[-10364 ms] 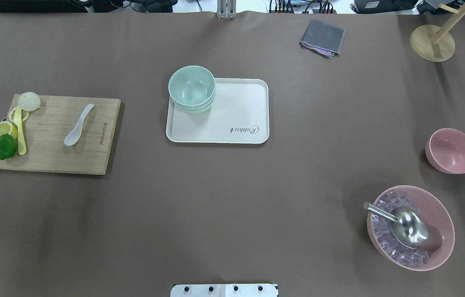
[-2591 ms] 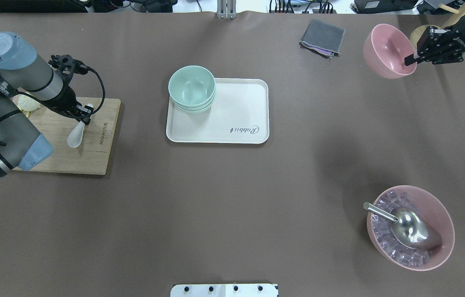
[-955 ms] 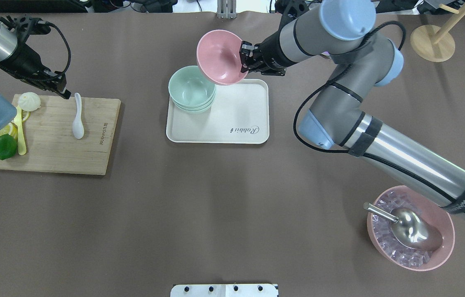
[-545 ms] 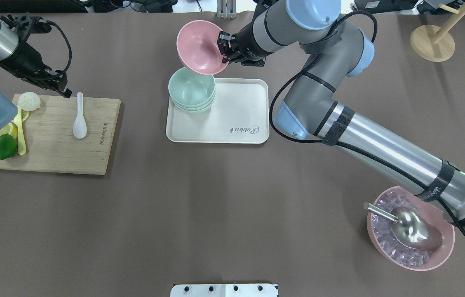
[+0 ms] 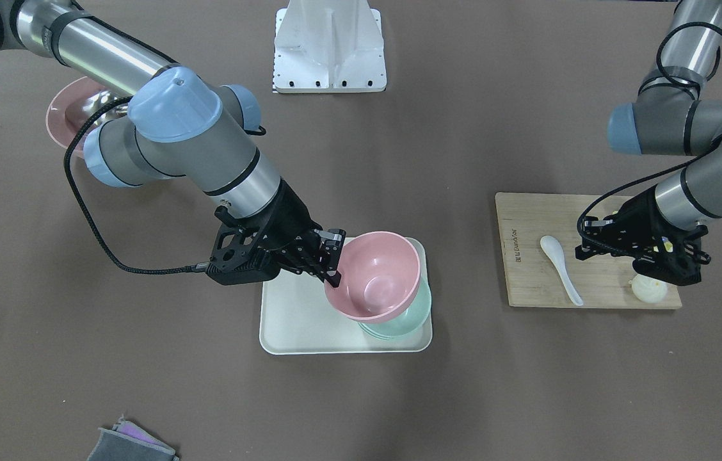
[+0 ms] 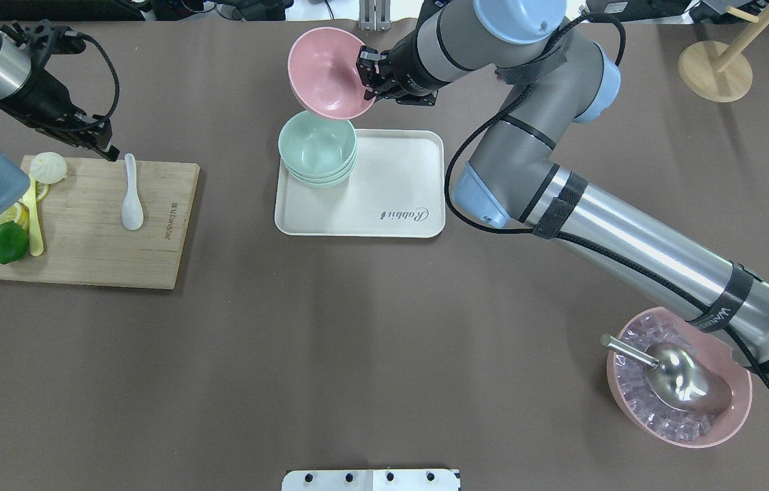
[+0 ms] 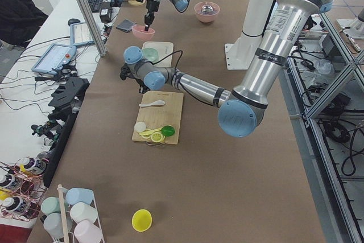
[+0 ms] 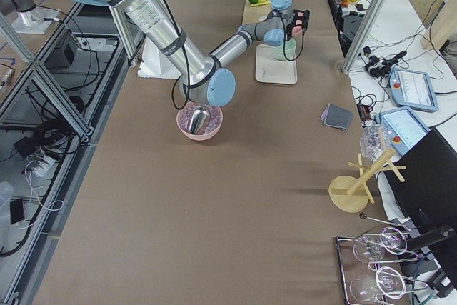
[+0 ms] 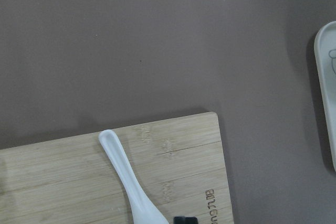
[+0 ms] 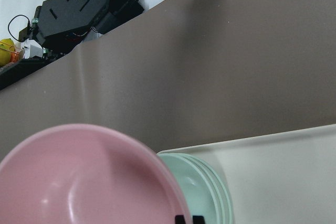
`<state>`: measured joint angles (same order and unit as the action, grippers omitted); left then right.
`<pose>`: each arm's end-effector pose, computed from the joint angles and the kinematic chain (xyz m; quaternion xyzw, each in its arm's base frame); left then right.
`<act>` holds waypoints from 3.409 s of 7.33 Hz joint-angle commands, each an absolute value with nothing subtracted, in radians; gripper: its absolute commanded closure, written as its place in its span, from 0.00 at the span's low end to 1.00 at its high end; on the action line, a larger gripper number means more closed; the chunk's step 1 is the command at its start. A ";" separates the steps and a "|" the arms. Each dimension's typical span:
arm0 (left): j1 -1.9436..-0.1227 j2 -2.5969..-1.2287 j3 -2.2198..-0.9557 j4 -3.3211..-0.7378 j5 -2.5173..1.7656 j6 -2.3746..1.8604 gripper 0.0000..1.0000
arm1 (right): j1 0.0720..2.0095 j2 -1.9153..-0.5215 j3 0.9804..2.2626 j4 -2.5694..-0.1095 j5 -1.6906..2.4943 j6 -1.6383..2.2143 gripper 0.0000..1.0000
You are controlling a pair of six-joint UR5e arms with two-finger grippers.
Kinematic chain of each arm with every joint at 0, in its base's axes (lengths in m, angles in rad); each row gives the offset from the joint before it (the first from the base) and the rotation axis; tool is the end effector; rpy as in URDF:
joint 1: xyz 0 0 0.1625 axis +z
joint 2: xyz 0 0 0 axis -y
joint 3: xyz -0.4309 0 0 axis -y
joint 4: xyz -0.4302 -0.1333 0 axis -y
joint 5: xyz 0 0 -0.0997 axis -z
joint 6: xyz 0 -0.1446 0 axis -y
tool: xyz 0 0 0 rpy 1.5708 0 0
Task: Stack pink bowl on green and place spoon
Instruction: 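Hold pink bowl above green bowls while left gripper grasps spoon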
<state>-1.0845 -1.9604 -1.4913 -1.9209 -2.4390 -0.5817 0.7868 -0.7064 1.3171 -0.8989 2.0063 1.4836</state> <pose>0.3113 -0.6379 0.4425 0.0506 0.4922 0.0953 0.8638 -0.5379 -0.6418 0.1372 0.0904 -0.6025 0.1467 0.7793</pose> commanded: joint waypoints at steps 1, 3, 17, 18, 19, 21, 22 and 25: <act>-1.085 -1.960 -1.491 -1.918 -2.439 -0.583 1.00 | 0.787 -0.707 1.318 -0.899 2.008 1.485 1.00; -1.083 -1.962 -1.485 -1.911 -2.438 -0.594 1.00 | 0.787 -0.709 1.318 -0.899 2.008 1.485 1.00; -0.873 -1.913 -1.534 -1.875 -2.075 -0.983 0.42 | 0.785 -0.732 1.331 -0.897 2.006 1.483 1.00; -0.873 -1.913 -1.523 -1.876 -2.075 -0.980 0.42 | 0.785 -0.733 1.335 -0.897 2.005 1.483 1.00; -0.873 -1.914 -1.508 -1.878 -2.075 -0.965 0.42 | 0.785 -0.733 1.335 -0.896 2.005 1.483 1.00; -0.874 -1.914 -1.503 -1.878 -2.075 -0.939 0.42 | 0.785 -0.733 1.335 -0.896 2.005 1.483 1.00; -0.874 -1.914 -1.505 -1.878 -2.077 -0.939 0.43 | 0.785 -0.733 1.335 -0.897 2.005 1.483 1.00; -0.887 -1.911 -1.514 -1.902 -2.080 -0.940 1.00 | 0.785 -0.732 1.341 -0.897 2.005 1.485 1.00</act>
